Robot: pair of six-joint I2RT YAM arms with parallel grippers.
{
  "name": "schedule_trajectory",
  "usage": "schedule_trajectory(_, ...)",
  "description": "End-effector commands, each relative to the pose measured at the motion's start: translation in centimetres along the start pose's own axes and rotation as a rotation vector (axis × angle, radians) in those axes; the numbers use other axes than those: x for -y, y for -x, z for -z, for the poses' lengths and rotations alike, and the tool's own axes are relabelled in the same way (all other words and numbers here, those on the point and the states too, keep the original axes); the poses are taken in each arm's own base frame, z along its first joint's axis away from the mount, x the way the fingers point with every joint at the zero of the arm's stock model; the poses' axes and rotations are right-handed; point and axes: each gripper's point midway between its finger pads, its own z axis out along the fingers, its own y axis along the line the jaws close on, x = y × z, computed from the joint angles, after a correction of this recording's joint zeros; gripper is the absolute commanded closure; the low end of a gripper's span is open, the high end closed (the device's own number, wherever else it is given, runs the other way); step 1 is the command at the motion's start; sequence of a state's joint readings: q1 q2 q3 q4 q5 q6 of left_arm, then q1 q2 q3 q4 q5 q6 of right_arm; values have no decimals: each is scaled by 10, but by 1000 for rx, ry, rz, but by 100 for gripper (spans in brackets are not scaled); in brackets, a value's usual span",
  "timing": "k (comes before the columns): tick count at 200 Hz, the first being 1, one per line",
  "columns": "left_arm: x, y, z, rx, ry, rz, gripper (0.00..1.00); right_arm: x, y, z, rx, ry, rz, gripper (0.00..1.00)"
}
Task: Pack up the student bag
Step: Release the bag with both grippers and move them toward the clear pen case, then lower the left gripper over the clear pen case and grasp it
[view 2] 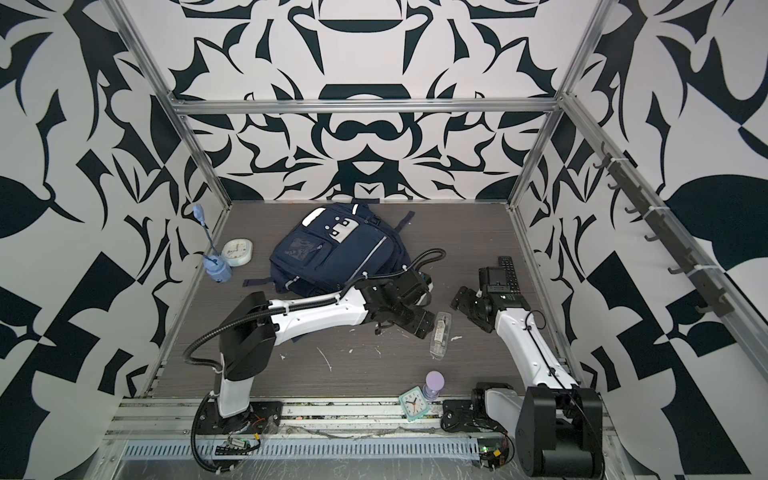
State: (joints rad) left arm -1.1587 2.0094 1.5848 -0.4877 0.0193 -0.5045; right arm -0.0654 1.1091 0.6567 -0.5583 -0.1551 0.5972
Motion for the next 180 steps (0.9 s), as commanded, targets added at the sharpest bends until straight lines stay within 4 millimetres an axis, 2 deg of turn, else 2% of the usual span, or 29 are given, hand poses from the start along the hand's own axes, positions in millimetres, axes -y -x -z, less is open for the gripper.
schedule_trajectory(1, 11, -23, -15, -115, 7, -27, 16, 0, 9, 2, 25, 68, -75, 17)
schedule_trajectory(38, 31, -33, -36, -167, -5, -73, 16, 17, 16, 1, 37, 93, -180, 17)
schedule_trajectory(65, 36, -37, -48, -193, 4, -101, 16, 25, 20, 1, 39, 121, -232, 18)
schedule_trajectory(114, 28, -40, -70, -229, 93, -139, 16, 30, 24, 6, 58, 141, -255, 19)
schedule_trajectory(180, 20, -34, -83, -219, 153, -167, 16, 32, 28, 13, 74, 156, -265, 20)
